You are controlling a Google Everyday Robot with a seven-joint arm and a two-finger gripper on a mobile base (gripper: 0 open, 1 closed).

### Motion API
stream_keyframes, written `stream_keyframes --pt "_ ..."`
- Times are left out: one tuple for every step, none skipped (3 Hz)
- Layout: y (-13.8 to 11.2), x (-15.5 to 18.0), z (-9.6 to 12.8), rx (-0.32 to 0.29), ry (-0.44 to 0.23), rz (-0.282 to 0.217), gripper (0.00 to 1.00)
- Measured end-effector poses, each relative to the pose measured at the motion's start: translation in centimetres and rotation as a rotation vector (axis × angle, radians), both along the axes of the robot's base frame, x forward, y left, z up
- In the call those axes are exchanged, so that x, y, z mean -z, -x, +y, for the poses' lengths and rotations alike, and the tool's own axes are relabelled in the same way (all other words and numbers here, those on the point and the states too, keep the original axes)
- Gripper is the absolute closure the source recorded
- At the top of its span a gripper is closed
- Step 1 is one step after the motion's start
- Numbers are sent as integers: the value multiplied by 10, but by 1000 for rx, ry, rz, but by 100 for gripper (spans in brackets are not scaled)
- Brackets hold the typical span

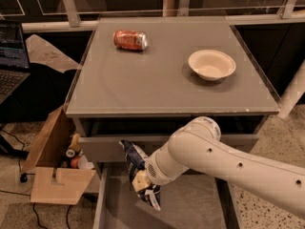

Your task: Pick blue chip bag from middle drawer and place on counter

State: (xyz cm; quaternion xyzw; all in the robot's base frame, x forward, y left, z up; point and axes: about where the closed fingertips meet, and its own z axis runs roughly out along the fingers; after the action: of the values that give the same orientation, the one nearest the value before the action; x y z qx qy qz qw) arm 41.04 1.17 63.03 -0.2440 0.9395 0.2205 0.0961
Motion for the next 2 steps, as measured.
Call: stream_keyframes --pt "1 0 0 -1 1 0 100" --pt "14 -32 10 -53 -8 -64 100"
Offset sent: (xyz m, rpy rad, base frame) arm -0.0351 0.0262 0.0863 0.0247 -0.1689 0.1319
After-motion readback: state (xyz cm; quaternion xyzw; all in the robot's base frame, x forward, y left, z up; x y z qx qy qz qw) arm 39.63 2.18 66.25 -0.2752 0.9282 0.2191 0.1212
